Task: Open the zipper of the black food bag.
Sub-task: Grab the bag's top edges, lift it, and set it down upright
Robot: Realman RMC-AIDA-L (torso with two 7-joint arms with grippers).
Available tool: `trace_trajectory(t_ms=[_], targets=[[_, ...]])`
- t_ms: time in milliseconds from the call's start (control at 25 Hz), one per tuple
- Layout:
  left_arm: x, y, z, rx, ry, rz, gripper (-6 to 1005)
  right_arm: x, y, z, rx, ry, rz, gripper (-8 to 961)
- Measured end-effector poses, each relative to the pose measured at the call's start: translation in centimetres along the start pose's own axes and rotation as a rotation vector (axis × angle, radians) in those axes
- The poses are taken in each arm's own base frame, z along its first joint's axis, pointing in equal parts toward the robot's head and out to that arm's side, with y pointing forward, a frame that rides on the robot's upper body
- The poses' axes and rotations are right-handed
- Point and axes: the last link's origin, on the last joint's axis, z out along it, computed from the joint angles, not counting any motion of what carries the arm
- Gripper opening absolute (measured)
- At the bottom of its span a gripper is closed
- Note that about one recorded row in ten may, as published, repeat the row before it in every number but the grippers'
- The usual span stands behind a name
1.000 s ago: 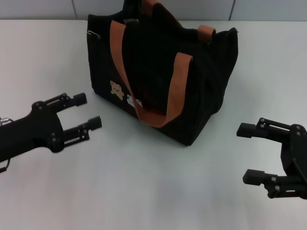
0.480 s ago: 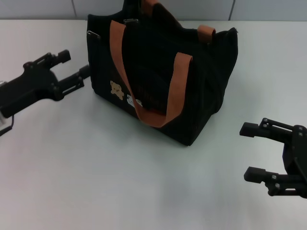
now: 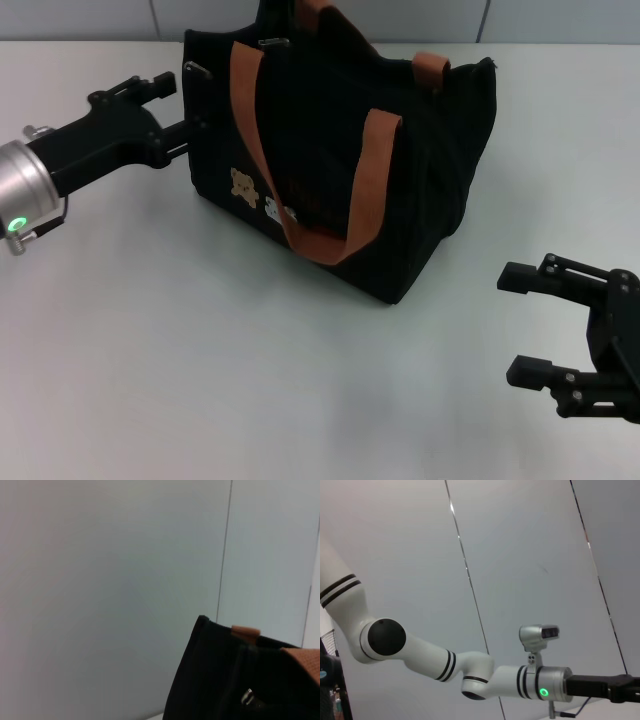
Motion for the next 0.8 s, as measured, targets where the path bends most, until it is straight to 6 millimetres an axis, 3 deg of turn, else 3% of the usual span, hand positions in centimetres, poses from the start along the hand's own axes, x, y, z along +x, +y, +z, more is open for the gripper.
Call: trace_trajectory(t_ms=[320,640,800], targets=[[0.3,1.9,2.0,-0.117,-0.028,0.038,740,0.1,0.1,0.0,0.008,-0.012,0.006,833],[0.7,4.9,2.1,-0.291,0.028,0.006,740,0.1,0.1,-0.1,0.014,-0.016,0.005,833],[0.4,5.3,1.9,-0.302,0.026,-0.001,741,0.1,0.1,-0.1,0.014,-0.016,0.005,833]])
